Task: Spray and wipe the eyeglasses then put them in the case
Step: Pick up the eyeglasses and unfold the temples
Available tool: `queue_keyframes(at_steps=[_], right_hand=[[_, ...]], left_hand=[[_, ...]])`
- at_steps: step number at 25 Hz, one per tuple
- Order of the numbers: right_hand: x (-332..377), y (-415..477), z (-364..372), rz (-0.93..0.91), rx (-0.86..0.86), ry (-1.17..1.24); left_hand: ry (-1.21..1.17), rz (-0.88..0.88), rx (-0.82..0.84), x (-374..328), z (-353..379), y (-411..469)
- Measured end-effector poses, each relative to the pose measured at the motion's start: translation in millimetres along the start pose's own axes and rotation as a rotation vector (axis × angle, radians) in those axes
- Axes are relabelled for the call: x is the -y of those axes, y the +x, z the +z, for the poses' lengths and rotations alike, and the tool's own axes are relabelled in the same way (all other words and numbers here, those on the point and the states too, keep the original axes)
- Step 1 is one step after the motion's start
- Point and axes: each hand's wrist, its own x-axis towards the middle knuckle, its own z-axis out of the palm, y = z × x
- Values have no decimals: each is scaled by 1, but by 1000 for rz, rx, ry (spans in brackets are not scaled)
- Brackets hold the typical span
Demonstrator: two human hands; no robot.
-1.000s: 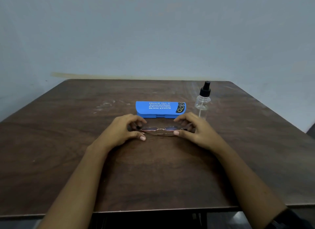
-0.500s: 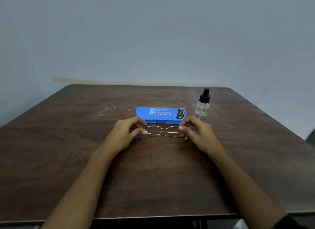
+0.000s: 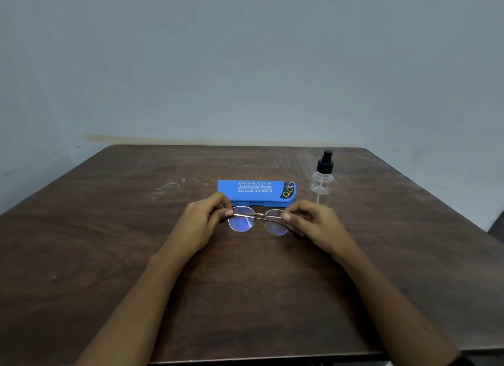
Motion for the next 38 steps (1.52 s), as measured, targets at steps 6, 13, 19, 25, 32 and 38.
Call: queue_keyframes(at_steps=[6,13,19,25,32,38], right_hand=[[0,0,-4,64,76,-21],[3,0,-5,27,47,4],[-2,1,-6,143,76,127],[-7,3,-8,189,100,200],[-5,2,-7,181,113,223],[-5,2,-7,177,96,203]], left_hand=[[31,-50,49,5,-2,1],[86,55,69,3,-1,2],[23,10,69,-1,1,2],[-157,-154,73,-7,-1,1],[-331,-211,75,-5,0,2],[-476,-169,88,-10,-3,1]])
